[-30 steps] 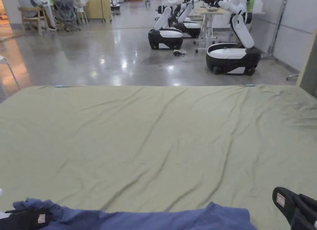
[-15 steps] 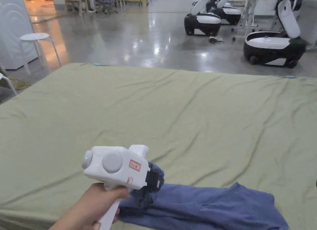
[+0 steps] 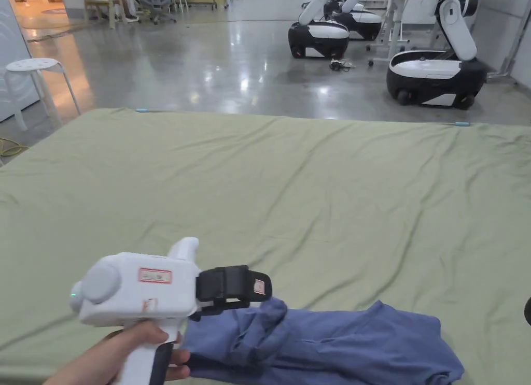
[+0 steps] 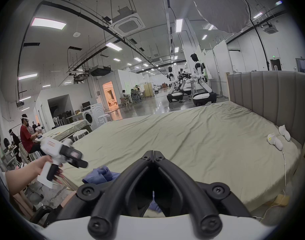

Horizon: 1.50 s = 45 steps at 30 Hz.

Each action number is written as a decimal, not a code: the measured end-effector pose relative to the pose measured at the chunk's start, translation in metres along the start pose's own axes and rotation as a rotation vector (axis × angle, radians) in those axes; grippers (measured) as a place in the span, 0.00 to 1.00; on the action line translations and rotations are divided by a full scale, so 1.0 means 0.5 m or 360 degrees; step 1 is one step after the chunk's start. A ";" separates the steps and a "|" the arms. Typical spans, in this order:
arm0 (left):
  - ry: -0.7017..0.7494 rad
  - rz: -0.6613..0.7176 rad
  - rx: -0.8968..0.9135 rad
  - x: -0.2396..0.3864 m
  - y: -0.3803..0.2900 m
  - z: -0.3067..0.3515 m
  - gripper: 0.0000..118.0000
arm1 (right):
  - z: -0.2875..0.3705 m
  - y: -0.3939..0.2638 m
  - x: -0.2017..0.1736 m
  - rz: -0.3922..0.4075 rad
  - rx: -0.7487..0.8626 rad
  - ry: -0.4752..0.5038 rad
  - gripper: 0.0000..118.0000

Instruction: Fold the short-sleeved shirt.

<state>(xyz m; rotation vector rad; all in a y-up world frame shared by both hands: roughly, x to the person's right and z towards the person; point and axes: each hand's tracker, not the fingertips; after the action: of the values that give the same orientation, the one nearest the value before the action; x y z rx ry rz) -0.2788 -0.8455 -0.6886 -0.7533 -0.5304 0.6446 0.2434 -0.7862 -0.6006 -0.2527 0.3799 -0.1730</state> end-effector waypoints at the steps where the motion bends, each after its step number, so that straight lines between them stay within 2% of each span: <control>1: 0.0020 -0.0035 0.0038 0.005 0.000 0.032 0.97 | -0.003 -0.001 -0.002 -0.0007 -0.0002 0.0008 0.00; 2: 0.0071 -0.0073 0.0083 0.011 -0.006 0.059 0.92 | -0.007 -0.001 -0.005 -0.0018 -0.0007 0.0020 0.00; 3: 0.0085 -0.0071 0.0059 0.011 -0.003 0.081 0.75 | -0.010 -0.002 -0.009 -0.0025 -0.0008 0.0024 0.00; 4: 0.0119 -0.0077 0.0059 0.006 -0.005 0.093 0.75 | -0.013 -0.002 -0.013 -0.0026 -0.0010 0.0028 0.00; 5: 0.0226 -0.0119 0.0055 0.007 -0.006 0.095 0.64 | -0.015 -0.002 -0.018 -0.0027 -0.0015 0.0036 0.00; 6: 0.0399 -0.0194 0.0108 0.013 -0.014 0.085 0.35 | -0.017 -0.002 -0.023 -0.0027 -0.0016 0.0046 0.00; 7: 0.0644 -0.0227 0.0175 0.012 -0.034 0.069 0.00 | -0.019 -0.001 -0.028 -0.0024 -0.0017 0.0055 0.00; 9: 0.0806 -0.0444 0.0007 0.012 -0.047 0.021 0.00 | -0.019 0.003 -0.033 -0.0002 -0.0014 0.0075 0.00; 12: 0.0592 -0.0328 -0.0176 0.013 -0.085 -0.072 0.00 | -0.012 0.011 -0.043 0.0011 -0.0006 0.0079 0.00; 15: 0.0696 -0.0347 -0.0363 0.026 -0.115 -0.183 0.00 | 0.003 0.019 -0.046 0.0045 0.0011 0.0092 0.00; 16: 0.0620 -0.0352 -0.0390 0.036 -0.130 -0.221 0.00 | 0.008 0.015 -0.034 0.0079 0.0020 0.0063 0.00; 19: 0.0475 -0.0308 -0.0389 0.078 -0.141 -0.288 0.00 | 0.020 0.016 -0.021 0.0073 0.0017 0.0044 0.00; 22: 0.0575 -0.0340 -0.0436 0.093 -0.135 -0.369 0.00 | 0.028 0.010 -0.006 0.0049 0.0011 0.0014 0.00; 24: 0.0543 -0.0314 -0.0367 0.085 -0.123 -0.389 0.00 | 0.033 0.007 0.000 0.0036 0.0012 -0.0004 0.00; 27: 0.0491 -0.0224 -0.0309 0.105 -0.096 -0.355 0.00 | 0.030 0.004 0.007 0.0016 -0.0006 -0.0015 0.00; 30: 0.0387 -0.0341 -0.0156 0.125 -0.065 -0.244 0.00 | 0.022 0.003 0.005 0.0026 -0.0023 -0.0017 0.00; 34: 0.0175 -0.0527 0.0121 0.112 -0.067 -0.005 0.00 | 0.011 0.001 -0.001 0.0051 -0.0033 0.0008 0.00; 35: 0.0171 -0.0581 0.0131 0.088 -0.074 0.038 0.01 | 0.008 -0.002 -0.003 0.0054 -0.0036 0.0011 0.00; 36: 0.0197 -0.0571 0.0117 0.058 -0.075 0.060 0.08 | 0.004 -0.005 -0.004 0.0048 -0.0042 0.0022 0.00; 37: 0.0249 -0.0540 0.0098 0.021 -0.075 0.075 0.41 | -0.003 -0.010 -0.004 0.0021 -0.0058 0.0051 0.00; 38: 0.0363 -0.0496 0.0078 -0.011 -0.073 0.074 0.80 | -0.010 -0.014 -0.004 0.0008 -0.0065 0.0064 0.00; 39: 0.0400 -0.0408 0.0109 -0.049 -0.080 0.079 0.99 | -0.018 -0.017 -0.006 0.0005 -0.0071 0.0063 0.00; 40: 0.0425 -0.0390 0.0091 -0.089 -0.074 0.077 0.97 | -0.026 -0.018 -0.010 0.0013 -0.0084 0.0061 0.00; 41: 0.0393 -0.0266 0.0005 -0.131 -0.068 0.076 0.97 | -0.030 -0.017 -0.018 0.0028 -0.0092 0.0045 0.00; 43: 0.0152 -0.0020 -0.0149 -0.188 -0.054 0.066 0.97 | -0.026 -0.012 -0.028 0.0046 -0.0072 0.0053 0.00; 45: 0.0089 0.0165 -0.0127 -0.226 -0.053 0.042 0.97 | -0.023 -0.007 -0.038 0.0048 -0.0054 0.0084 0.00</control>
<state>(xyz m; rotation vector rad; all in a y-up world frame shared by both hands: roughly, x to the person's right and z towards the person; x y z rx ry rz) -0.3607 -0.9297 -0.6789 -0.8763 -0.4698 0.6996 0.2213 -0.7879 -0.6036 -0.2761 0.4394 -0.1436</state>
